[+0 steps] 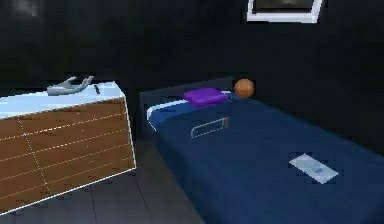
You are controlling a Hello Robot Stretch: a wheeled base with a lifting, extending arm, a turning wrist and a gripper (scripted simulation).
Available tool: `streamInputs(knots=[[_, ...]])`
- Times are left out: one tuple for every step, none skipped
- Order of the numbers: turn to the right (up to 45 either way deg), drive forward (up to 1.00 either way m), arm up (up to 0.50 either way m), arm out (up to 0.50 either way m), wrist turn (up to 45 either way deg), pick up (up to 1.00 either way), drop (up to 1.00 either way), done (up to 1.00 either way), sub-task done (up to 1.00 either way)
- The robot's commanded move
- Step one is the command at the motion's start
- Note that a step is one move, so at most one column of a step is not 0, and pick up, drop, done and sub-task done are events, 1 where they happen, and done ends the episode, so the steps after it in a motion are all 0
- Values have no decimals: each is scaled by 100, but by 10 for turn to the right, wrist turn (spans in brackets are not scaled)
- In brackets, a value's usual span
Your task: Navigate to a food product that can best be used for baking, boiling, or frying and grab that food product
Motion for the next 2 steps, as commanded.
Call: streamInputs(knots=[[-450, 0, 0, 0, 0, 0, 0, 0, 0], [-450, 0, 0, 0, 0, 0, 0, 0, 0]])
